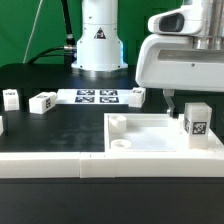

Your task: Assemble one leg

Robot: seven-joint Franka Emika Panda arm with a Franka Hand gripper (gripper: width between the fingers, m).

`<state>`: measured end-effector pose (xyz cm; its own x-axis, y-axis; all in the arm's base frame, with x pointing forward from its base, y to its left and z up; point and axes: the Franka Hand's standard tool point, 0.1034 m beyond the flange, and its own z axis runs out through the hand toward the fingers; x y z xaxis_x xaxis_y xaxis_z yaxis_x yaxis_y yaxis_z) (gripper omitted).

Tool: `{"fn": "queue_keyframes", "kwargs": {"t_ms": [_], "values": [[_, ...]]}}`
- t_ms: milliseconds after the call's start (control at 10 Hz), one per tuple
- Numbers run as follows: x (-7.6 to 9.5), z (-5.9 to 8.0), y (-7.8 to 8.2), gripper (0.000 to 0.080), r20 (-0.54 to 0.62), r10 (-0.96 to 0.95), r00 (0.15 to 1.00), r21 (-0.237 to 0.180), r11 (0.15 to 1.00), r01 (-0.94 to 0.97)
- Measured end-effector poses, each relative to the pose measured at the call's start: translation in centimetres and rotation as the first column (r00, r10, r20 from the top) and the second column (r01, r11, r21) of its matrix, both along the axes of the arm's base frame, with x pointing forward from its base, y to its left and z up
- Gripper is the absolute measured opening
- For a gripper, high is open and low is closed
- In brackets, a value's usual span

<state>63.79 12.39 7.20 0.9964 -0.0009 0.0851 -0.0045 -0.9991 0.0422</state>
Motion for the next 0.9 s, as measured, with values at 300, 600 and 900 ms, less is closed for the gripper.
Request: {"fn": "queue_keyframes", "kwargs": {"t_ms": [300, 600, 900], "values": [[0.07, -0.02, -0.47, 0.064, -0.006, 0.111, 0.994, -0.027, 0.993, -0.111], [0.04, -0.07, -0.49, 0.0293, -0.003, 0.056, 0.998, -0.023, 0.998, -0.056], [-0.03, -0.16, -0.44, 0.0294, 0.006, -0.151, 0.988, -0.001, 0.988, 0.151]]}}
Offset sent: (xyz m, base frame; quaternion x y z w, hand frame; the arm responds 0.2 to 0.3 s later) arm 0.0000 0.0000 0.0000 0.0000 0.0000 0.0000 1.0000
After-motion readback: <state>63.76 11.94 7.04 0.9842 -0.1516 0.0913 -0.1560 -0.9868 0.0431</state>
